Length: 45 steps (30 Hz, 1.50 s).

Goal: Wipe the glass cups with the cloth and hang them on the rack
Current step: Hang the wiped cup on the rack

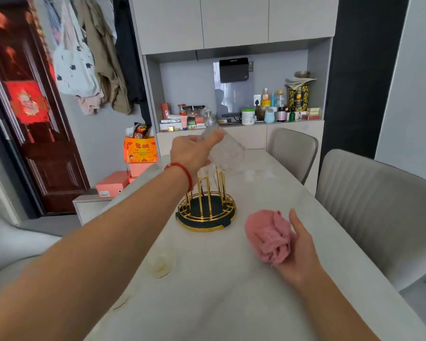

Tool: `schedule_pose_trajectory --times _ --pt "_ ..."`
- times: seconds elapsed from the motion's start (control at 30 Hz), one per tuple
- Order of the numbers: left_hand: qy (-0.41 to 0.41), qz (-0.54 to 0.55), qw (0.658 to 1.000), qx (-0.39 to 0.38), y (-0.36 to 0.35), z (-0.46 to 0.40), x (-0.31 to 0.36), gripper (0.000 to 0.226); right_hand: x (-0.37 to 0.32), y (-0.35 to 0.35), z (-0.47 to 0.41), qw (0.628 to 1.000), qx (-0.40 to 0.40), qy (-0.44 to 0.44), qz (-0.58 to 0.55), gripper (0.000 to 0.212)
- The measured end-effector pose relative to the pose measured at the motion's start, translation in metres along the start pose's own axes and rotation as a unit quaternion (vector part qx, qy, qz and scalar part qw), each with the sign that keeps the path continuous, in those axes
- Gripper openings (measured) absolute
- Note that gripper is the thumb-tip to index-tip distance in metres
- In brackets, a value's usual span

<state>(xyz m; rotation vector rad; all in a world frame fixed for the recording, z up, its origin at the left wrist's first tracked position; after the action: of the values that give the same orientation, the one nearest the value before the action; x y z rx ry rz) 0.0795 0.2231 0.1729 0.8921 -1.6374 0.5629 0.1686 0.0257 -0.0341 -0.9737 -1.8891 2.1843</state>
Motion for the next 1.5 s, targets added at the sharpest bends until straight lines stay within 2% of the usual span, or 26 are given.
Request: schedule_pose_trajectory --times 0.1,0.27,0.33,0.43,0.77,0.93,1.03,1.1,1.2,1.23,1.27,1.33,1.4,1.5 --pt "-0.022 -0.043 0.998 0.037 -0.008 -0.047 0.025 0.054 0.008 0.013 -0.007 0.999 0.028 -0.015 -0.044 0.034" --pt "-0.042 -0.174 0.982 0.062 -0.026 -0.109 0.038 0.054 0.008 0.026 -0.014 0.996 0.050 -0.022 -0.072 0.046" --pt "-0.046 -0.249 0.965 0.065 -0.035 -0.126 0.038 0.062 0.006 0.028 -0.016 0.996 0.062 -0.024 -0.065 0.051" --pt "-0.059 -0.350 0.932 0.069 -0.047 -0.136 0.035 0.056 0.003 0.034 -0.023 0.995 0.081 -0.018 -0.061 0.045" --pt "-0.014 -0.474 0.880 0.014 -0.066 -0.163 -0.009 0.060 0.005 0.032 -0.027 0.994 0.075 -0.025 -0.072 0.043" --pt "-0.011 -0.586 0.809 -0.049 -0.083 -0.162 -0.034 0.072 0.004 0.032 -0.028 0.995 0.079 -0.020 -0.052 0.041" --pt "-0.038 -0.678 0.729 -0.088 -0.093 -0.159 -0.048 0.062 0.004 0.030 -0.028 0.996 0.078 -0.018 -0.039 0.040" --pt "-0.053 -0.721 0.682 -0.112 -0.099 -0.156 -0.052 0.064 0.004 0.027 -0.029 0.997 0.071 -0.015 -0.022 0.049" --pt "-0.053 -0.746 0.649 -0.136 -0.099 -0.151 -0.055 0.068 0.003 0.028 -0.029 0.998 0.067 -0.005 0.007 0.078" --pt "-0.051 -0.752 0.643 -0.137 -0.096 -0.150 -0.054 0.069 0.003 0.028 -0.028 0.997 0.069 -0.001 0.019 0.078" --pt "-0.053 -0.755 0.639 -0.137 -0.093 -0.146 -0.050 0.067 0.003 0.028 -0.028 0.997 0.071 0.002 0.030 0.068" --pt "-0.076 -0.734 0.663 -0.125 -0.083 -0.133 -0.033 0.052 0.001 0.028 -0.028 0.995 0.071 0.012 0.067 0.048" --pt "-0.127 -0.702 0.693 -0.101 -0.066 -0.107 -0.011 0.039 -0.001 0.025 -0.024 0.987 0.058 0.024 0.145 0.046" --pt "-0.207 -0.658 0.721 -0.067 -0.015 -0.047 0.011 0.038 -0.001 0.016 -0.016 0.954 0.056 0.038 0.293 0.045"
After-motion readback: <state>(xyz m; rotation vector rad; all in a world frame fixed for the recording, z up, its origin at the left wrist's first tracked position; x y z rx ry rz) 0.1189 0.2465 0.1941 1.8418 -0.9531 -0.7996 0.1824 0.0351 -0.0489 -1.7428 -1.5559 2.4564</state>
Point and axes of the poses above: each hand's wrist, its own z-axis away from the middle knuckle, its own y-axis out of the back of the hand, x = y × z, the point moved 10 cm from there along -z, towards the middle knuckle, and after that the axes turned 5 degrees about -x, right-handed, at the moved point
